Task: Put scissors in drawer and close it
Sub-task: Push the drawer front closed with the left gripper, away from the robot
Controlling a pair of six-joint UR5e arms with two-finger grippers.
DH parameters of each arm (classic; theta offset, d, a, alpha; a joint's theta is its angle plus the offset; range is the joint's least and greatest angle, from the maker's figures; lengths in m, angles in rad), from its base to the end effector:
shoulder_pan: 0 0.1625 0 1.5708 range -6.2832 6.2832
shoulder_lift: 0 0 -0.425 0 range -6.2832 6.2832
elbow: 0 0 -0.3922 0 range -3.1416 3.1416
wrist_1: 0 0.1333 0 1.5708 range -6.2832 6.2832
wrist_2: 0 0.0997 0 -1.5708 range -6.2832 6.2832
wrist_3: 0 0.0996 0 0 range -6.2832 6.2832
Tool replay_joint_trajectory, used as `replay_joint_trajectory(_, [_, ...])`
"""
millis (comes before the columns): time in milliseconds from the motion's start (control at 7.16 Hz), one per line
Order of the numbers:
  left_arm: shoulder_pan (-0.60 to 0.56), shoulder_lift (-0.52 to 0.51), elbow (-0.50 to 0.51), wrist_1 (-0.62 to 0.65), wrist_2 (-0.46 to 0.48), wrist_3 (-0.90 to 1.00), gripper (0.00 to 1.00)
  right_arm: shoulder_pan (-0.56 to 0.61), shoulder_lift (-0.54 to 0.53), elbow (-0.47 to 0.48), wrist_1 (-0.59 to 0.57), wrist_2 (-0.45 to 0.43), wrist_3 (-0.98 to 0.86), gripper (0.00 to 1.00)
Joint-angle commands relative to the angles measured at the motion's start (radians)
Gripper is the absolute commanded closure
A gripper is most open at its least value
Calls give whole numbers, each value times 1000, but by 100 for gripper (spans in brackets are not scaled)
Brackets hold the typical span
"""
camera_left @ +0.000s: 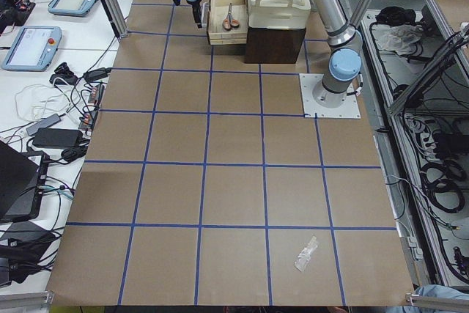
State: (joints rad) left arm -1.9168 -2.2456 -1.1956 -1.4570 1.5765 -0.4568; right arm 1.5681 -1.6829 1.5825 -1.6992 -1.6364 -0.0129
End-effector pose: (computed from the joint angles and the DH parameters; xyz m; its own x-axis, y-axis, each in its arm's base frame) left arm -0.3690 -0.6322 0.2623 -0.9910 -0.1025 -0.0865 -0.1156 0.9798 0.1633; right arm 0.1255 -0.4627 0.5500 -0.9978 0.0050 0.0668 -0.0102 0.9741 -0.2260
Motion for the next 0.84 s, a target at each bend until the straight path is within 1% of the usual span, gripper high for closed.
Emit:
replay_joint_trajectory(0, [1, 30, 11, -119, -23, -6, 0, -5, 3, 8, 59, -2, -2, 0])
replay_joint_trajectory(140, [4, 56, 10, -184, -24, -8, 0, -5, 0, 8, 50, -25, -15, 0])
replay_joint_trajectory(279, [1, 81, -1, -218, -51, -8, 0, -10, -1, 5, 49, -26, -6, 0])
replay_joint_trajectory(419, [4, 78, -12, -256, -56, -8, 0, -10, -4, 5, 55, -28, -5, 0])
replay_joint_trajectory(559, [10, 92, -24, -302, -93, -8, 0, -8, -6, 5, 59, -28, -5, 0])
replay_joint_trajectory(698, [19, 101, -29, -360, -102, -8, 0, -8, -12, 5, 69, -26, -15, 0])
